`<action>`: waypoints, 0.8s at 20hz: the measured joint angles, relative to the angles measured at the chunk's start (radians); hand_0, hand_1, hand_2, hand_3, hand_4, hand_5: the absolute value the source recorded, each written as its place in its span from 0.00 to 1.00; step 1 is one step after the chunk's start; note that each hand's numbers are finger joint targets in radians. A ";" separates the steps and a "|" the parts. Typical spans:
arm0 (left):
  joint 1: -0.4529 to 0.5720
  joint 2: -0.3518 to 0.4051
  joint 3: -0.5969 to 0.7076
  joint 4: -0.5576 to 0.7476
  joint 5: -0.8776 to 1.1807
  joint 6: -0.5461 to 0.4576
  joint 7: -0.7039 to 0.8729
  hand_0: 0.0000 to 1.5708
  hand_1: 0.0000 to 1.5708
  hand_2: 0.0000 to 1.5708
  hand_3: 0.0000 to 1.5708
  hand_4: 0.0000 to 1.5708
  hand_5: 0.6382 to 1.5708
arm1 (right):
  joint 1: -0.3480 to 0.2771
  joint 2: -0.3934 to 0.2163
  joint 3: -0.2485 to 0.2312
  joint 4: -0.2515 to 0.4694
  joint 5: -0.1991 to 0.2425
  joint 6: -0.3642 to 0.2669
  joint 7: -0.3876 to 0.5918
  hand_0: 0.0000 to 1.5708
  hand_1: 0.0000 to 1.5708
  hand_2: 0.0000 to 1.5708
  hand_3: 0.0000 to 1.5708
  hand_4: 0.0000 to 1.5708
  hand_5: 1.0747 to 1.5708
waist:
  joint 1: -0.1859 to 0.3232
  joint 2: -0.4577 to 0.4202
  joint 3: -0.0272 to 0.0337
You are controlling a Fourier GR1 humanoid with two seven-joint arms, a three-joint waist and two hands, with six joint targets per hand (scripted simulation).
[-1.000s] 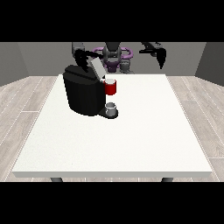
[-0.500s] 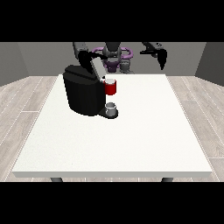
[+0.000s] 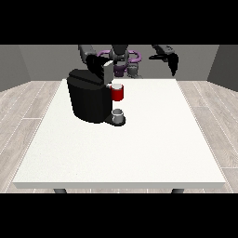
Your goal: Insert the coffee pod into the coffee machine and close the lid
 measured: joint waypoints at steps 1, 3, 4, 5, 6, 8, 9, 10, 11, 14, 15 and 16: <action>0.001 -0.003 -0.007 -0.012 0.005 -0.002 0.011 0.00 0.00 0.00 0.00 0.00 1.00 | -0.013 -0.013 -0.011 0.015 -0.003 0.007 -0.001 0.00 0.00 0.00 0.00 0.14 1.00 | 0.010 0.003 0.0001; 0.001 -0.008 -0.010 -0.008 0.006 0.006 0.014 0.00 0.00 0.00 0.00 0.08 1.00 | -0.035 0.004 0.000 0.023 0.013 -0.011 0.015 0.00 0.00 0.00 0.00 0.00 1.00 | 0.015 0.002 0.0006; -0.002 -0.011 -0.013 -0.013 0.010 0.009 0.027 0.00 0.00 0.00 0.00 0.09 1.00 | -0.042 0.009 0.008 0.029 0.024 -0.016 0.017 0.00 0.00 0.00 0.00 0.04 1.00 | 0.019 -0.001 0.0006; 0.002 -0.018 -0.019 -0.003 -0.002 0.018 0.008 0.00 0.00 0.00 0.00 0.10 1.00 | -0.060 0.011 0.014 0.027 0.032 -0.019 0.024 0.00 0.00 0.00 0.00 0.14 1.00 | 0.017 0.005 0.0010; 0.008 -0.017 -0.021 0.000 0.001 0.013 0.004 0.00 0.00 0.00 0.00 0.12 1.00 | -0.068 0.019 0.024 0.028 0.042 -0.023 0.033 0.00 0.00 0.00 0.00 0.11 1.00 | 0.022 0.001 0.0008; 0.009 -0.013 -0.021 -0.001 0.000 0.017 0.002 0.00 0.00 0.00 0.00 0.09 1.00 | -0.082 0.013 0.024 0.036 0.054 -0.022 0.016 0.00 0.00 0.00 0.00 0.09 1.00 | 0.025 0.009 0.0009; 0.014 -0.011 -0.024 -0.008 -0.001 0.019 0.010 0.00 0.00 0.00 0.00 0.10 1.00 | -0.085 0.009 0.024 0.042 0.058 -0.018 0.014 0.00 0.00 0.00 0.00 0.08 1.00 | 0.028 0.003 0.0009; 0.020 -0.002 -0.015 0.005 0.005 0.012 0.002 0.00 0.00 0.00 0.00 0.08 1.00 | -0.082 0.016 0.034 0.034 0.064 -0.016 0.013 0.00 0.00 0.00 0.00 0.09 1.00 | 0.020 -0.001 0.0010; 0.016 0.013 0.000 0.015 0.020 0.000 -0.002 0.00 0.00 0.00 0.00 0.09 1.00 | -0.081 0.018 0.040 0.031 0.072 -0.016 0.007 0.00 0.00 0.00 0.00 0.07 1.00 | 0.016 0.000 0.0009; 0.020 0.011 0.000 0.038 0.021 0.001 -0.028 0.00 0.00 0.00 0.00 0.10 1.00 | -0.115 0.038 0.050 0.028 0.088 -0.029 0.035 0.00 0.00 0.00 0.00 0.05 1.00 | 0.014 0.001 0.0010; 0.017 0.016 0.000 0.041 0.022 0.000 -0.029 0.00 0.00 0.00 0.00 0.00 1.00 | -0.119 0.038 0.048 0.032 0.090 -0.026 0.029 0.00 0.00 0.00 0.00 0.08 1.00 | 0.013 0.004 0.0009; 0.016 0.017 0.001 0.045 0.023 0.000 -0.039 0.00 0.00 0.00 0.00 0.00 1.00 | -0.127 0.042 0.047 0.032 0.090 -0.024 0.031 0.00 0.00 0.00 0.00 0.08 1.00 | 0.013 0.005 0.0011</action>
